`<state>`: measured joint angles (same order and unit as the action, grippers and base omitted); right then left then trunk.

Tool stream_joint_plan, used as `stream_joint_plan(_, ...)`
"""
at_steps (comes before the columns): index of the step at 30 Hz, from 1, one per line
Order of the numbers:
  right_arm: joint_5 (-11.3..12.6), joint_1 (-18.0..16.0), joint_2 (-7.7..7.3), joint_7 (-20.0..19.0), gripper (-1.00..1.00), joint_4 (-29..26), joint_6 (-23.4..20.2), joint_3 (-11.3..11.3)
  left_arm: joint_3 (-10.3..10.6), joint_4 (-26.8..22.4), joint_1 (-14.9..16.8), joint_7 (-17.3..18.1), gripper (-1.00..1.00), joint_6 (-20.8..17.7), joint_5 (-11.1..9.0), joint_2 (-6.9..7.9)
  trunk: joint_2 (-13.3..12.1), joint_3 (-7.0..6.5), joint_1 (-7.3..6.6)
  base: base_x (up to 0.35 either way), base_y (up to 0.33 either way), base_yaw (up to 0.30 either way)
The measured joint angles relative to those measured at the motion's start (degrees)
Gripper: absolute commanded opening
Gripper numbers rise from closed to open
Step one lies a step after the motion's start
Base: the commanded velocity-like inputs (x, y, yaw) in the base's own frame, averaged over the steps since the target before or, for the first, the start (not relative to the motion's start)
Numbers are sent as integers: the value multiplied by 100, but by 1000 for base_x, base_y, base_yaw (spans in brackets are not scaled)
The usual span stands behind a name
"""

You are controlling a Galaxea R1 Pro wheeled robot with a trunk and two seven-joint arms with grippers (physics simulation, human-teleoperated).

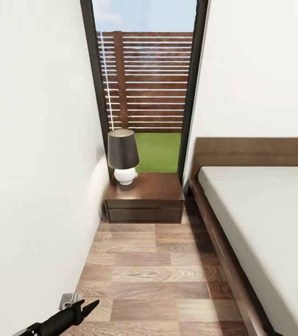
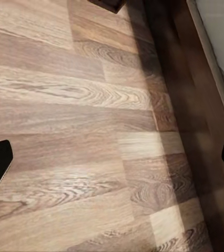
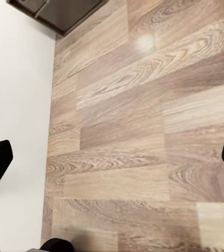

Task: In the bedroom, move the book from the bed onto either nightstand, and place the two sandals side by side next to the bed.

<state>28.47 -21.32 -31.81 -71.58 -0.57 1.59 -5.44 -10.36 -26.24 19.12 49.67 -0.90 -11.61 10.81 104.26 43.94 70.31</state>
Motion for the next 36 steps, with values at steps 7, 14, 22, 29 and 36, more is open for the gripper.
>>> stream_joint_plan(7,0,0,0,0,100,0,-2,0,0,0,0,0,100,1,0,0,0,0,0,322,0,0)
stream_joint_plan(14,0,0,0,0,100,0,-1,0,0,0,0,0,100,3,1,0,0,0,0,322,0,0)
stream_joint_plan(22,0,0,0,0,100,0,0,0,0,0,0,0,100,3,0,0,0,0,0,325,0,0)
stream_joint_plan(29,0,0,0,0,100,0,-2,0,0,0,0,0,100,1,0,0,0,0,0,326,0,0)
stream_joint_plan(36,0,0,0,0,100,0,-1,0,0,0,0,0,100,-2,0,0,0,0,0,326,0,0)
